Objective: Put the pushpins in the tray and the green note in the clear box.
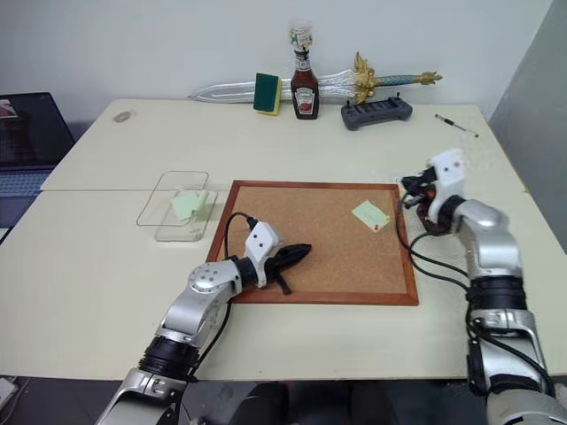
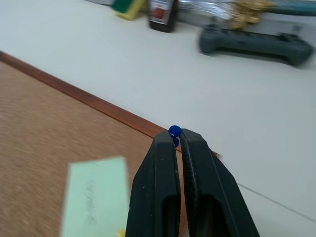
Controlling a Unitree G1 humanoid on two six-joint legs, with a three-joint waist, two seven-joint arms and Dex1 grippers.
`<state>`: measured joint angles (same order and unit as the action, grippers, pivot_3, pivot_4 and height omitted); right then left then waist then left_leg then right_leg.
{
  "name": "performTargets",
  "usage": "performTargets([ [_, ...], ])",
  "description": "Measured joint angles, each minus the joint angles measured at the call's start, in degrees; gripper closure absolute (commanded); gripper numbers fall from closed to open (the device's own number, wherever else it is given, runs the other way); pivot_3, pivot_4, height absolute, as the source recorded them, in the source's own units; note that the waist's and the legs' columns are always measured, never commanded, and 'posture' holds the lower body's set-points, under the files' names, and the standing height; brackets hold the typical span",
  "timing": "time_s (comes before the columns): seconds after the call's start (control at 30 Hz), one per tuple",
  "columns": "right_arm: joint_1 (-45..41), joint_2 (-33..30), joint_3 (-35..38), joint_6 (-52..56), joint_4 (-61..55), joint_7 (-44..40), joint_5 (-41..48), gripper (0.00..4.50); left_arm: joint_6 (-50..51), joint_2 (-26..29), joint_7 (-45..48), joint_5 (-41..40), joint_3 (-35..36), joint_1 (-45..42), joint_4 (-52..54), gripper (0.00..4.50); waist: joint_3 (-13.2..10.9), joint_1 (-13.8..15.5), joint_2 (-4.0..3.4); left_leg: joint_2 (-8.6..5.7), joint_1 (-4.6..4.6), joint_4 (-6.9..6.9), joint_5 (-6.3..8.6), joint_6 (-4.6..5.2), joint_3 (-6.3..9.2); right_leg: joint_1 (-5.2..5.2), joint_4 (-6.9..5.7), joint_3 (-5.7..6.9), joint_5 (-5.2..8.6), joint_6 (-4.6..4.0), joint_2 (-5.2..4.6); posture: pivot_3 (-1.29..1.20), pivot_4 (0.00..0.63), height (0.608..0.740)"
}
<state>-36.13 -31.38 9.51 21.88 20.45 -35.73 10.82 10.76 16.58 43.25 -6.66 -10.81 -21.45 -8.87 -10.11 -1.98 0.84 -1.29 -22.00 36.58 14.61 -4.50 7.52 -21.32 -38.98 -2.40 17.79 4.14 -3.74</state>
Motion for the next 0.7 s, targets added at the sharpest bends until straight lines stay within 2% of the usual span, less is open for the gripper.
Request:
performTargets([
  [0.17,3.95,-0.8,2.09,2.8,-0.31,4.05,-0.13,4.48,-0.17,0.18,0.13,0.07,0.06,-0.12,-0.51,4.5,0.11,-0.3,-0.19,0.0,0.03,0.03,0.0,0.0,-0.11,0.01,-0.02,-0.09,0.0,0.01,0.0,0.0,0.15,0.74],
  [0.63,4.01,-1.74,2.35,3.03,3.95,9.94,-2.51,4.48,-1.06,-0.07,1.14,0.36,-0.26,-0.74,-1.51,4.5,0.15,0.01,-0.26,0.0,0.03,0.03,0.0,0.0,-0.09,0.04,-0.01,-0.07,0.0,0.01,0.0,0.0,0.15,0.74],
  [0.67,4.01,-1.78,2.36,3.03,4.14,10.02,-2.61,4.22,-1.12,-0.05,1.16,0.37,-0.25,-0.74,-1.53,4.5,0.15,0.01,-0.26,0.0,0.04,0.03,0.0,0.0,-0.09,0.04,-0.01,-0.07,0.0,0.01,0.0,0.0,0.15,0.74],
  [0.7,4.01,-1.78,2.35,3.03,4.21,10.14,-2.69,4.22,-1.15,-0.04,1.18,0.37,-0.25,-0.74,-1.56,4.5,0.15,0.01,-0.26,0.0,0.04,0.03,0.0,0.0,-0.1,0.04,-0.01,-0.07,0.0,0.01,0.0,0.0,0.15,0.74],
])
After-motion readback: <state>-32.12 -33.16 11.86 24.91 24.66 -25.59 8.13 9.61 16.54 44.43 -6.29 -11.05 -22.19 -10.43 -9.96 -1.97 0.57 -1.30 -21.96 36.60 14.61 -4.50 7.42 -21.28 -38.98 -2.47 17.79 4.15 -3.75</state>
